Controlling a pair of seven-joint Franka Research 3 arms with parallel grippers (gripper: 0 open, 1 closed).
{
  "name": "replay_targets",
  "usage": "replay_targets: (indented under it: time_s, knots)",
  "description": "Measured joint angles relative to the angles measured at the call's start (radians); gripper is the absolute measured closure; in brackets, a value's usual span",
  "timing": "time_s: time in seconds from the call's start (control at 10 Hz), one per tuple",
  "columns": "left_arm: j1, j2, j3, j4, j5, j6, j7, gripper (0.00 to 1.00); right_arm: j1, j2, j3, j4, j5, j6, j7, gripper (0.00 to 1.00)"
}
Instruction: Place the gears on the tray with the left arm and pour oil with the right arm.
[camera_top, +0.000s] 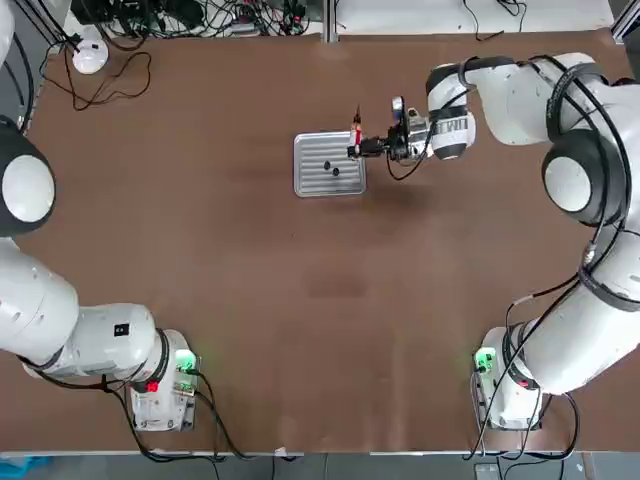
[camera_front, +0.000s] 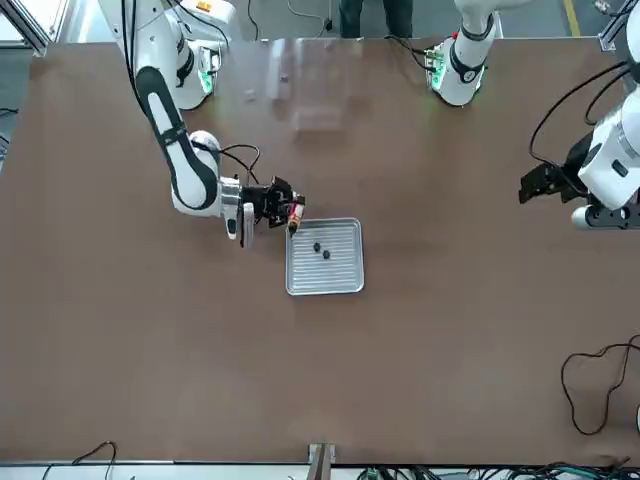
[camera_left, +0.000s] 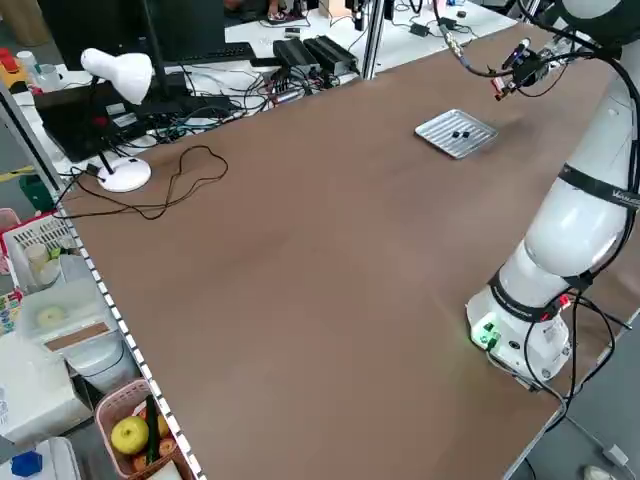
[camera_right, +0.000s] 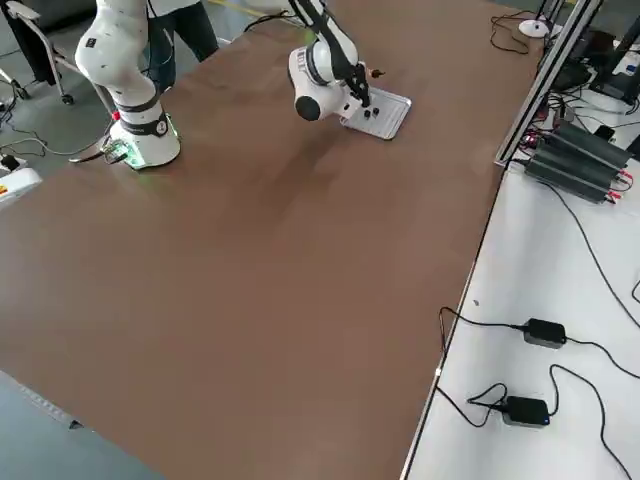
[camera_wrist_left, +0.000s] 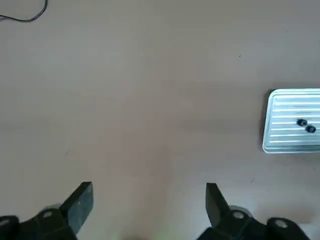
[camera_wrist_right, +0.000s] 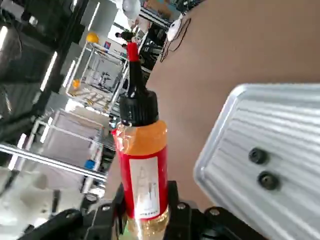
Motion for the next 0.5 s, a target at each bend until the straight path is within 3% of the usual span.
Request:
replay_targets:
  time_s: [0.5]
  knots:
    - [0.000, 0.001, -0.001, 0.000, 0.000, 0.000, 0.000, 0.01, -0.078, -0.026, -0.004, -0.034, -0.002, 0.037, -0.534, 0.65]
